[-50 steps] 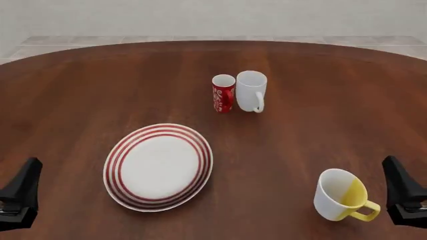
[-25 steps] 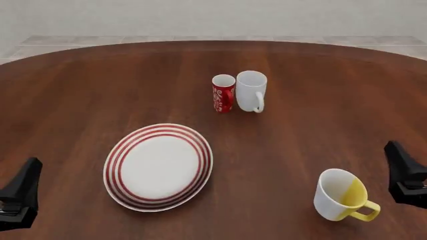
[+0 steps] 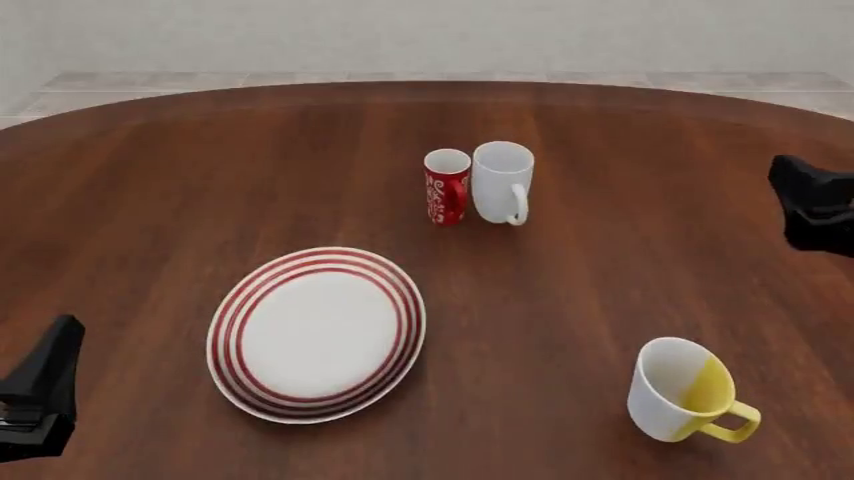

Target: Pick up the red mug and put it on the plate

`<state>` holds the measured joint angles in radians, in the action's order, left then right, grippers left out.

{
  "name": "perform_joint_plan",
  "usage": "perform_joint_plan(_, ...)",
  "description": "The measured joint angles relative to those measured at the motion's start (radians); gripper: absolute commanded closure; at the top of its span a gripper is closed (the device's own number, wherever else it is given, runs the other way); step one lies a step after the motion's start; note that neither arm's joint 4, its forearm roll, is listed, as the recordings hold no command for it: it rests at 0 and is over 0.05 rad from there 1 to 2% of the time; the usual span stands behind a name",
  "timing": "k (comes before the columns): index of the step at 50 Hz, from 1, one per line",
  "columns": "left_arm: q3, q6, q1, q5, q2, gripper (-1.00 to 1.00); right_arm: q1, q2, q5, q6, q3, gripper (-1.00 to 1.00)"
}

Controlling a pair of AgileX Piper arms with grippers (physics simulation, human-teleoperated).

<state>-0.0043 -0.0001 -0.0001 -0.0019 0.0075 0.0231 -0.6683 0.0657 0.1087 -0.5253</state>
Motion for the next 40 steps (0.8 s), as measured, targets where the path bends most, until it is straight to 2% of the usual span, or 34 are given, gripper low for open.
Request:
perform_joint_plan(11,0.0,0.0,0.0,0.0,0.0,-1.0,-0.032,-0.156,0.105,0.034,-0.215,-1.0)
perform_joint_plan(23,0.0,0.0,0.0,0.0,0.0,-1.0,-0.107,-0.346,0.184,-0.011,-0.411,-1.0)
perform_joint_plan(40,0.0,0.0,0.0,0.0,0.0,-1.0,-0.172,-0.557,0.233,-0.085,-0.62,-1.0)
